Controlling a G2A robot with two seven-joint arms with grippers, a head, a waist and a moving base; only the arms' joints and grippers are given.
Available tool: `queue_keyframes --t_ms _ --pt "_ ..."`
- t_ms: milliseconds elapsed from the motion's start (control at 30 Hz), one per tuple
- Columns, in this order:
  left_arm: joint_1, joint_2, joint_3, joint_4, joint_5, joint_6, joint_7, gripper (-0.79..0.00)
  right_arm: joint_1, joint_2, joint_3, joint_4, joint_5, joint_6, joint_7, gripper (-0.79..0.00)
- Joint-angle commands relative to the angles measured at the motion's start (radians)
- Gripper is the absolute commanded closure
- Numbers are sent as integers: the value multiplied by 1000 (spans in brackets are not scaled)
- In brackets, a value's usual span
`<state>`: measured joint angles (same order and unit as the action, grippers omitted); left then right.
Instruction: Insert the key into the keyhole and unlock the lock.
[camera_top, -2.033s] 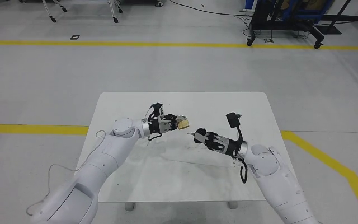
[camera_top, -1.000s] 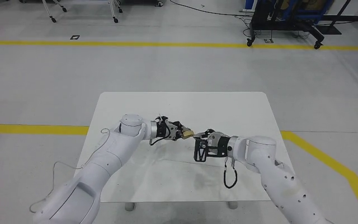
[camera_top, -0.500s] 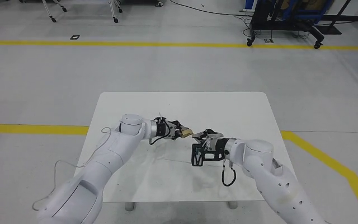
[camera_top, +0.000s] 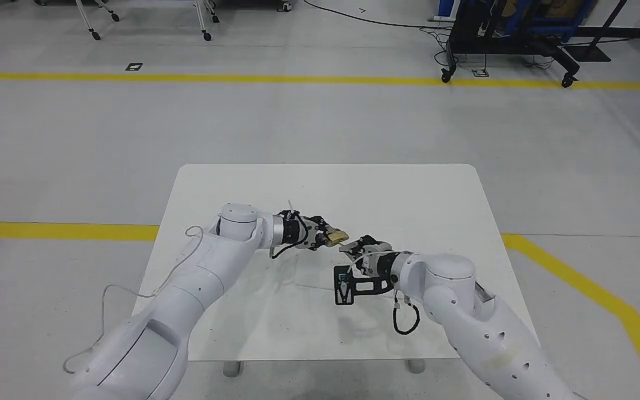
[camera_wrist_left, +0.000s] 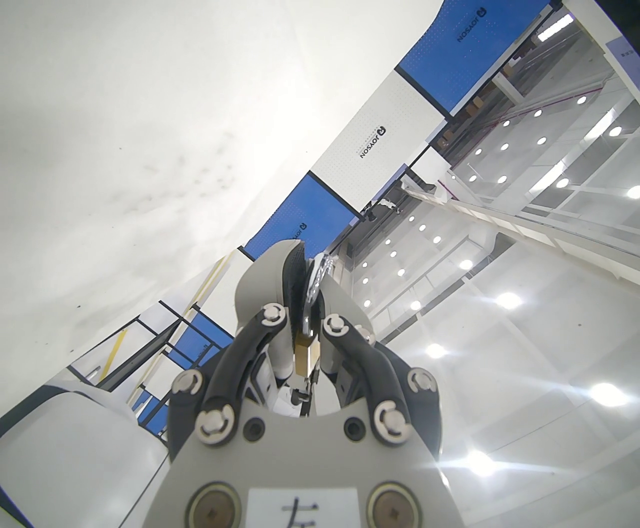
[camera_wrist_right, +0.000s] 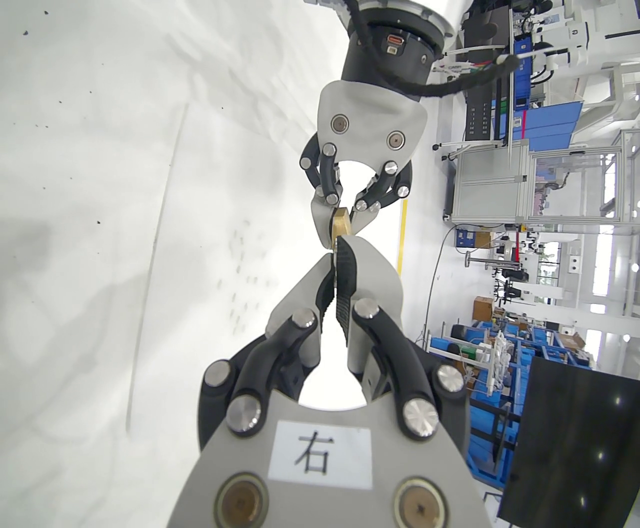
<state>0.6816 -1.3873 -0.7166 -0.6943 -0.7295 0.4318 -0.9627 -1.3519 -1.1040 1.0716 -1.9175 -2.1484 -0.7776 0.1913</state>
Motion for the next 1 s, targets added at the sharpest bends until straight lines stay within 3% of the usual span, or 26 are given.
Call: queue_keyframes --t_ms 0,967 --pt "-1 -1 -1 3 2 0 -2 0 3 -1 -2 2 0 2 6 0" --pt "-4 -17 -26 18 41 -37 -48 0 16 7 14 18 0 3 8 0"
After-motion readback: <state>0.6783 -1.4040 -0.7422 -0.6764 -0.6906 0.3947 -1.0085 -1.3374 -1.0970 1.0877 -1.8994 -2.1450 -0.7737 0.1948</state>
